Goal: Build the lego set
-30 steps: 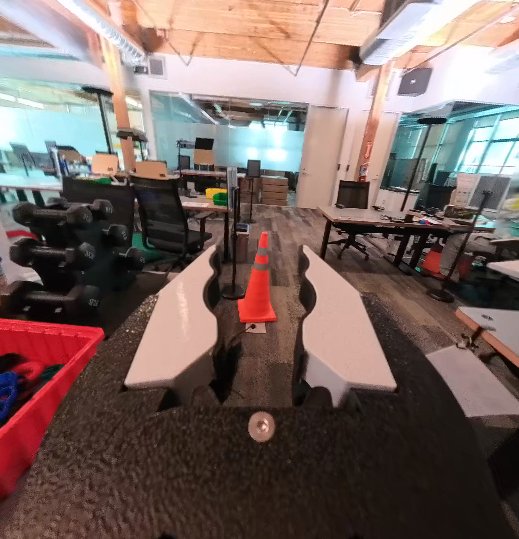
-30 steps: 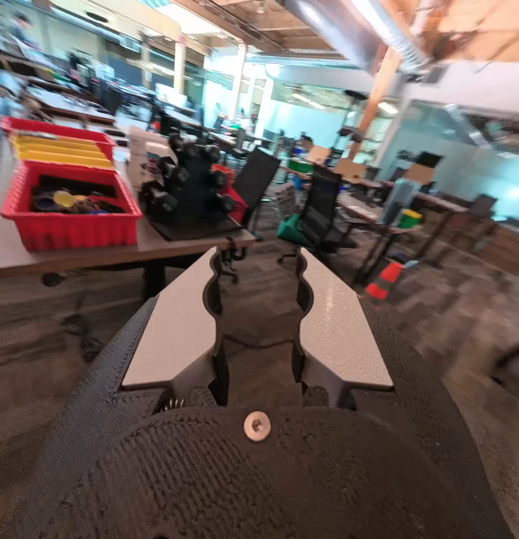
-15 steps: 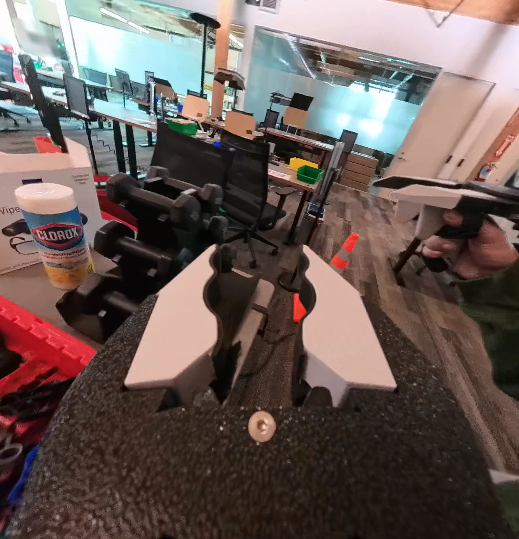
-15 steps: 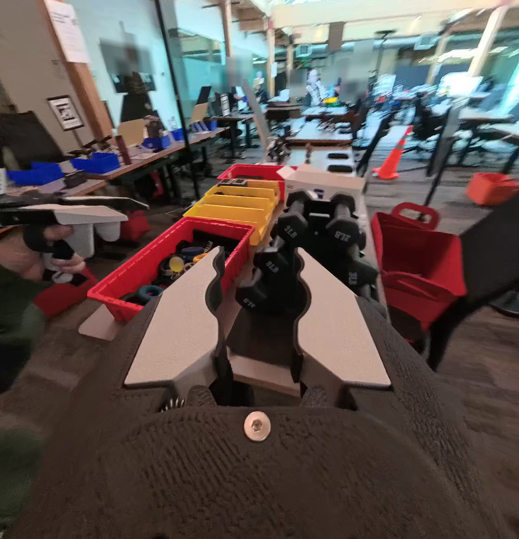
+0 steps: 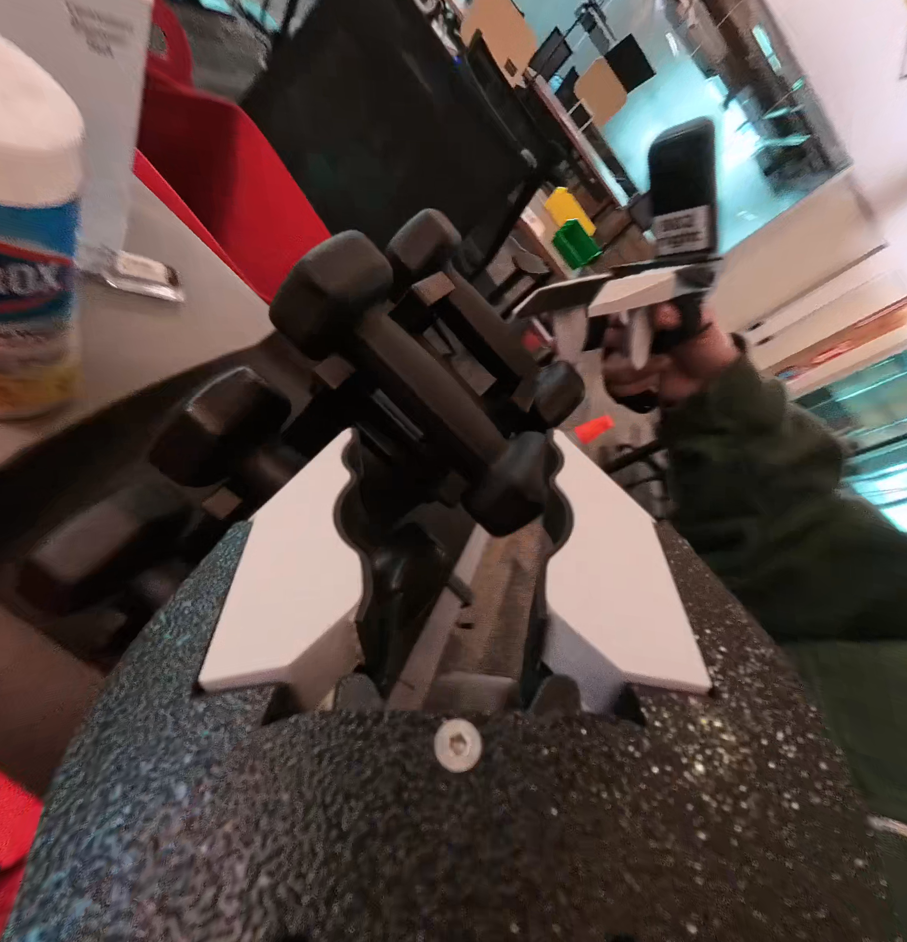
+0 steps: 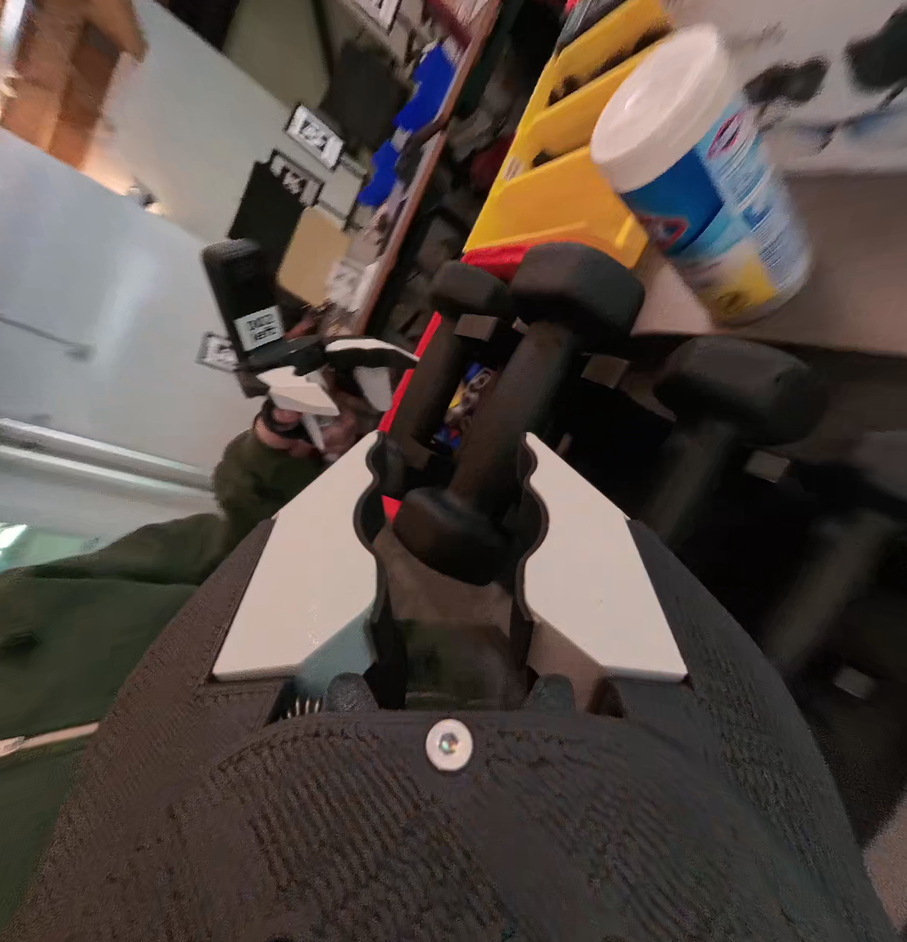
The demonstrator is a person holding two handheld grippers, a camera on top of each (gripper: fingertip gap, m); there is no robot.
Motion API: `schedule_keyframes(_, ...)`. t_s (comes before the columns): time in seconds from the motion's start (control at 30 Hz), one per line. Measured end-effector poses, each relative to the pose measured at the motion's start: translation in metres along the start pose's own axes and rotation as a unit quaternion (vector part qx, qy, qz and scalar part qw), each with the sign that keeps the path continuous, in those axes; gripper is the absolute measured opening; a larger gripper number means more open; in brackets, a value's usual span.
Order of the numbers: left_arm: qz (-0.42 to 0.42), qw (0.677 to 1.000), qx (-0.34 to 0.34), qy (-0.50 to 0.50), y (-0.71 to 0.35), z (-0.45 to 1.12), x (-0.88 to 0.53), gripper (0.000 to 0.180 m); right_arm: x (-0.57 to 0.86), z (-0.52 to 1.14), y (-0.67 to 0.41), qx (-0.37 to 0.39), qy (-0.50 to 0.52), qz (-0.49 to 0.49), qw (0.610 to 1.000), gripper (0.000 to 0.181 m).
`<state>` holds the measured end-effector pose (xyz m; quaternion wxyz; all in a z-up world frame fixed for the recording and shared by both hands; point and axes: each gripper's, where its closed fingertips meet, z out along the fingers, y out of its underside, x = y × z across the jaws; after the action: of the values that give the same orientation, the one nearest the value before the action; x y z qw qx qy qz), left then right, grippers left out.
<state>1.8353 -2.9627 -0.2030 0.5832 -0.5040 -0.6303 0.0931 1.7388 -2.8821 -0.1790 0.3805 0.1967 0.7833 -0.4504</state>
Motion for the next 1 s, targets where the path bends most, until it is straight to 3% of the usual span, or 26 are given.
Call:
schedule_keyframes(0.03, -0.023, 1.000, -0.005, 0.011, -0.001, 0.005, -0.003, 0.070, 0.007, 0.004, -0.001, -0.021, -0.026, 0.022, 0.999, 0.052)
schedule_keyframes(0.27, -0.136, 0.988, -0.056, 0.041, 0.005, 0.037, -0.023, 0.073, 0.023, 0.028, 0.000, -0.116, -0.164, 0.120, 0.972, 0.053)
schedule_keyframes(0.4, -0.171, 0.979, -0.081, 0.076, 0.006, 0.053, -0.016, 0.071, 0.019, 0.045, 0.007, -0.153, -0.209, 0.129, 0.957, 0.051)
schedule_keyframes(0.53, -0.206, 0.967, -0.087, 0.121, 0.004, 0.066, -0.006, 0.059, 0.021, 0.055, 0.008, -0.153, -0.226, 0.132, 0.953, 0.041)
schedule_keyframes(0.7, -0.234, 0.956, -0.072, 0.162, 0.000, 0.071, -0.006, 0.031, 0.018, 0.063, 0.006, -0.135, -0.291, 0.175, 0.931, 0.033)
schedule_keyframes(1.0, -0.261, 0.945, -0.032, 0.196, -0.003, 0.070, -0.004, 0.028, 0.015, 0.063, 0.004, -0.133, -0.322, 0.175, 0.921, 0.029)
